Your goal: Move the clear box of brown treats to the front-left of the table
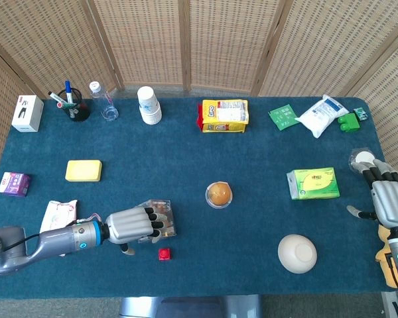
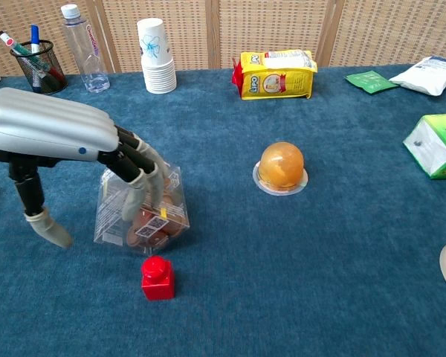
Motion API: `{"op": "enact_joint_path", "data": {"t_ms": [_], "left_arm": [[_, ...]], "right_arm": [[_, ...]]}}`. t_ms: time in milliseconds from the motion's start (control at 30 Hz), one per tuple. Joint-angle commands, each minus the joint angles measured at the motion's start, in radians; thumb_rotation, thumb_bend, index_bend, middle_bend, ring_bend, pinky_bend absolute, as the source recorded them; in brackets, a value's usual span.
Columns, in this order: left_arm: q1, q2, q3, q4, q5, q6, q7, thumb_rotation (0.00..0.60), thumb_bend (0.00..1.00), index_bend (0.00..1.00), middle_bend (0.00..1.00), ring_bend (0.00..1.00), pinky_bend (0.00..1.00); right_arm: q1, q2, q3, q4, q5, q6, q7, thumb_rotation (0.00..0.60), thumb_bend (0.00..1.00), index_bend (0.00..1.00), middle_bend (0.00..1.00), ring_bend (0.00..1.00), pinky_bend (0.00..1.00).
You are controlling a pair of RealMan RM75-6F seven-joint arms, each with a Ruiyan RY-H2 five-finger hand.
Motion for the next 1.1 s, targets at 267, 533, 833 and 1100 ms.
{"op": "enact_joint_path", "data": {"t_ms": [267,533,833,1100], "left_arm": [[0.105,0.128,0.039,-0.078,-0.002,0.090,0.059,0.600,0.16,0.39,0.30,0.18,0.21],[0.196,0.194,0.016,-0.090,-0.041,0.182,0.080,0.600,0.16,0.39,0.28,0.17,0.21],[0.170,0.105,-0.055,-0.060,-0.050,0.086,0.042,0.600,0.16,0.35,0.24,0.13,0.16],[0.123,0.004,-0.101,-0.008,-0.061,-0.021,0.015,0.600,0.16,0.34,0.23,0.12,0.16]], "right_arm": [[0.004,0.004,0.005,-0.012,-0.004,0.000,-0.002,0.600,0.01,0.15,0.20,0.09,0.15],[0.007,0.004,0.006,-0.014,-0.009,-0.003,-0.001,0.600,0.01,0.15,0.20,0.09,0.15],[-0.005,0.000,0.002,0.001,-0.014,0.010,0.015,0.600,0.01,0.15,0.20,0.09,0.15],[-0.017,0.004,0.002,0.008,-0.006,0.018,0.025,0.600,0.01,0.14,0.20,0.09,0.15]]}}
